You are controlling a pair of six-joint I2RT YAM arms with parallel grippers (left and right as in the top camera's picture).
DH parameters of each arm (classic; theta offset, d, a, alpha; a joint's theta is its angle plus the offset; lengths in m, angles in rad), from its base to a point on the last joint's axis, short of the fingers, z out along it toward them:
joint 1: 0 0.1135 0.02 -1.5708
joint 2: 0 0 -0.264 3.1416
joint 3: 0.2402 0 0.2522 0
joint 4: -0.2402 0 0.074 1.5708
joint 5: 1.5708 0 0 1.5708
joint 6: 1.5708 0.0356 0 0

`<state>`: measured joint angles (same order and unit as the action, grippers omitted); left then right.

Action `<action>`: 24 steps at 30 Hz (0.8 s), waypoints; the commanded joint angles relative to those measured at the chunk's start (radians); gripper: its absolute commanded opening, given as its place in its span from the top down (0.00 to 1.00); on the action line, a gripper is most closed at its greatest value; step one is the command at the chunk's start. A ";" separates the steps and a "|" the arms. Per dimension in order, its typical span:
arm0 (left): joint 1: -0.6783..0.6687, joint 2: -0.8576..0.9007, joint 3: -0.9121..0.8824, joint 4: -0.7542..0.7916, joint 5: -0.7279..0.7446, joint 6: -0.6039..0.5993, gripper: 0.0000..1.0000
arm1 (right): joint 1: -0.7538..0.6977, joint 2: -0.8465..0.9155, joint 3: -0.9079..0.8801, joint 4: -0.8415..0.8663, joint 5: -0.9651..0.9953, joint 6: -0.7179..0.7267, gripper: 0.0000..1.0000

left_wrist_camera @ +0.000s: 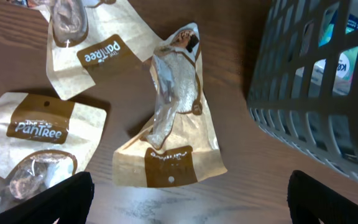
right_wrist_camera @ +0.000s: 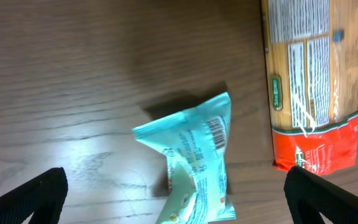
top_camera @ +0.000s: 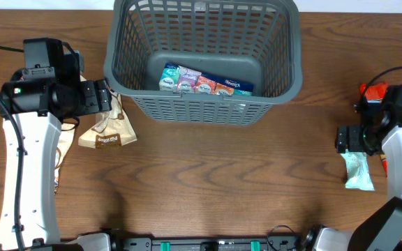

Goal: Pack container
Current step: 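Lower the right gripper and grasp the mint-green packet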

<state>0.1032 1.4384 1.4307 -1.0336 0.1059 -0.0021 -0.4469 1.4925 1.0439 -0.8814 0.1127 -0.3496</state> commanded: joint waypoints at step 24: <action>0.002 0.005 -0.006 0.030 0.010 0.002 0.09 | -0.043 0.038 -0.026 -0.039 -0.138 0.035 0.16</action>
<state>0.1032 1.4384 1.4307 -1.0054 0.1059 -0.0025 -0.4843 1.5570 1.0283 -0.9096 0.0174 -0.3397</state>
